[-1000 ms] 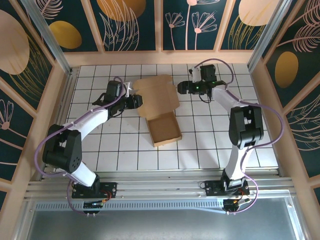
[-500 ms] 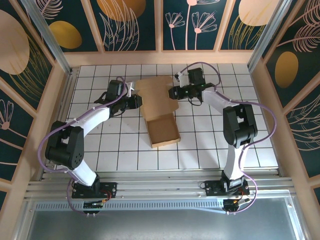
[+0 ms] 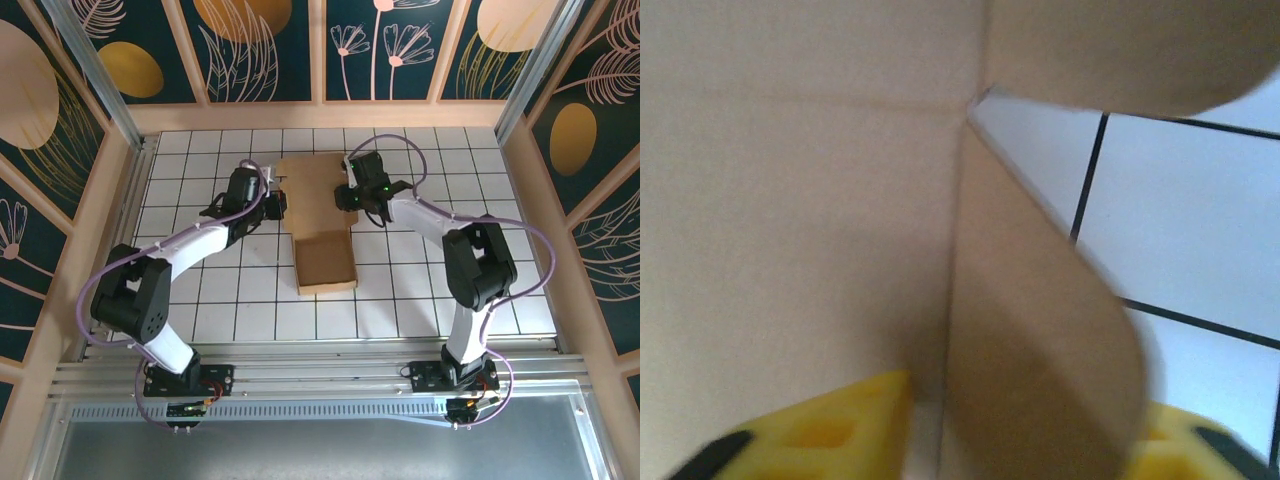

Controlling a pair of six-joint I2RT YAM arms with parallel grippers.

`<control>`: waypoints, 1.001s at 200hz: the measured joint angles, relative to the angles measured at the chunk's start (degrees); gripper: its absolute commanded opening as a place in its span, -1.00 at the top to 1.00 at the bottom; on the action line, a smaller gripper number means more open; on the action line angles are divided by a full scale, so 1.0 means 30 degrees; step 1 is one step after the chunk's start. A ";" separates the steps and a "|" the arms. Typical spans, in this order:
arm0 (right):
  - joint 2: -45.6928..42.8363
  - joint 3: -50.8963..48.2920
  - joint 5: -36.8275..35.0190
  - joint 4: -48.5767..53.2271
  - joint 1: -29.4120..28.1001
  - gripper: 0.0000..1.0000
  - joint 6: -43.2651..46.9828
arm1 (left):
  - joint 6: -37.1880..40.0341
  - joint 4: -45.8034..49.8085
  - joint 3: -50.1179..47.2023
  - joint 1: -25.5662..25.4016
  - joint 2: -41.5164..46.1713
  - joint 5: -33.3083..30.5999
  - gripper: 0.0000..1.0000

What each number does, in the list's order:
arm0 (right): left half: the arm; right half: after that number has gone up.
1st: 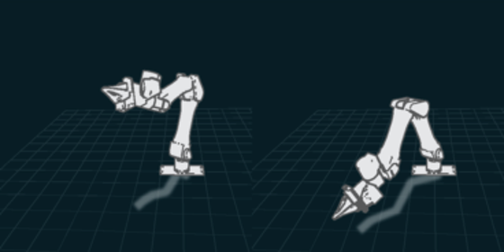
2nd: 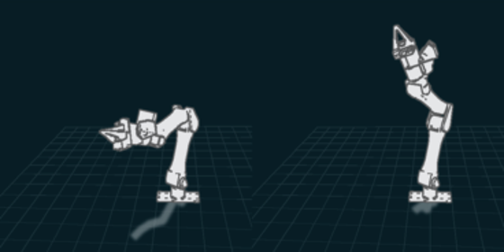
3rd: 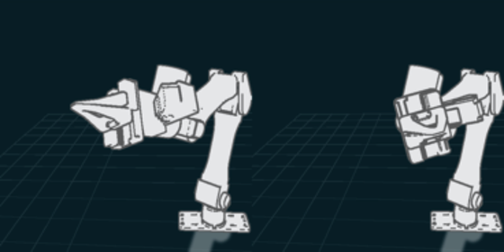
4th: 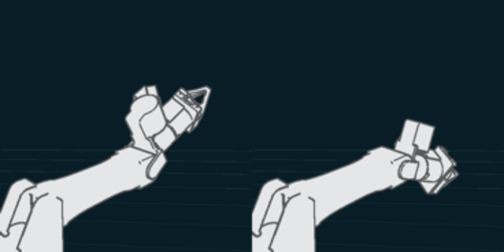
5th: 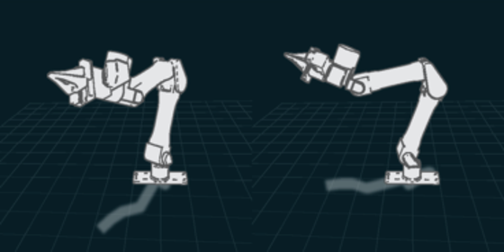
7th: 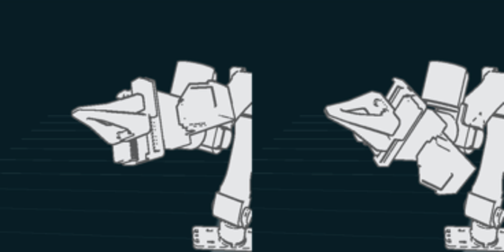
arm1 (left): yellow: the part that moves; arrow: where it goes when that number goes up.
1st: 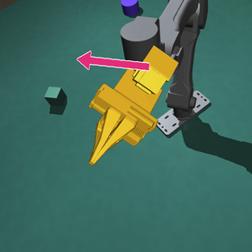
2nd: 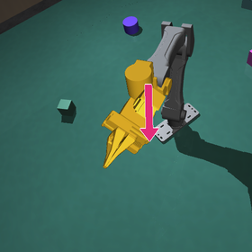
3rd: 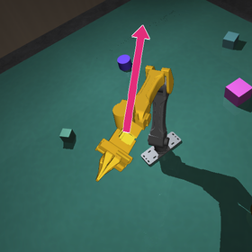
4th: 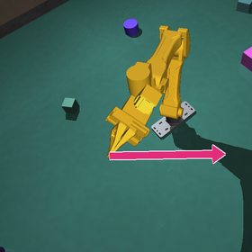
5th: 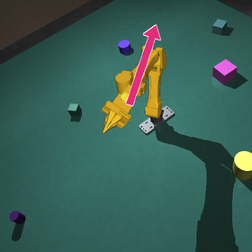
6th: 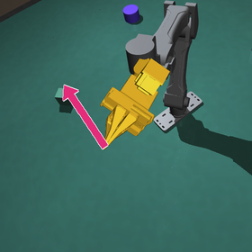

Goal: Fold the paper box

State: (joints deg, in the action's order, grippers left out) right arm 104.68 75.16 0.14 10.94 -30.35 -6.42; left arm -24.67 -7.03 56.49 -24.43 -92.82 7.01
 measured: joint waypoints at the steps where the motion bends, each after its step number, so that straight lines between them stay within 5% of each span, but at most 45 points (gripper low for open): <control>1: -0.0073 -0.0058 0.0007 -0.0022 -0.0022 0.10 0.0022 | 0.0015 -0.0087 -0.0058 -0.0007 0.0029 -0.0036 1.00; 46: -0.2754 -0.2616 0.0481 -0.1195 0.0233 0.00 -0.0408 | 0.1341 -0.6375 -0.3636 -0.0138 0.0940 -0.1443 1.00; 85: -0.5370 -0.4517 0.2215 -0.2106 0.0226 -0.63 0.0211 | 0.3490 -1.2087 -0.5683 -0.0262 0.0255 -0.0860 1.00; 146: -0.8896 -0.2936 0.0321 -0.3024 -0.0350 -0.87 1.0877 | 0.7723 -1.7755 -0.7519 -0.0364 -0.0029 0.0153 1.00; 200: -0.2951 0.5829 0.2965 0.1749 -0.0860 -0.79 1.7209 | 0.9515 -2.0072 -0.7817 -0.0364 -0.0590 0.0918 1.00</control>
State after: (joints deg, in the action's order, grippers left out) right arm 95.83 92.64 9.04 16.19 -32.93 45.21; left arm 3.88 -67.24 33.04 -25.52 -94.59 9.76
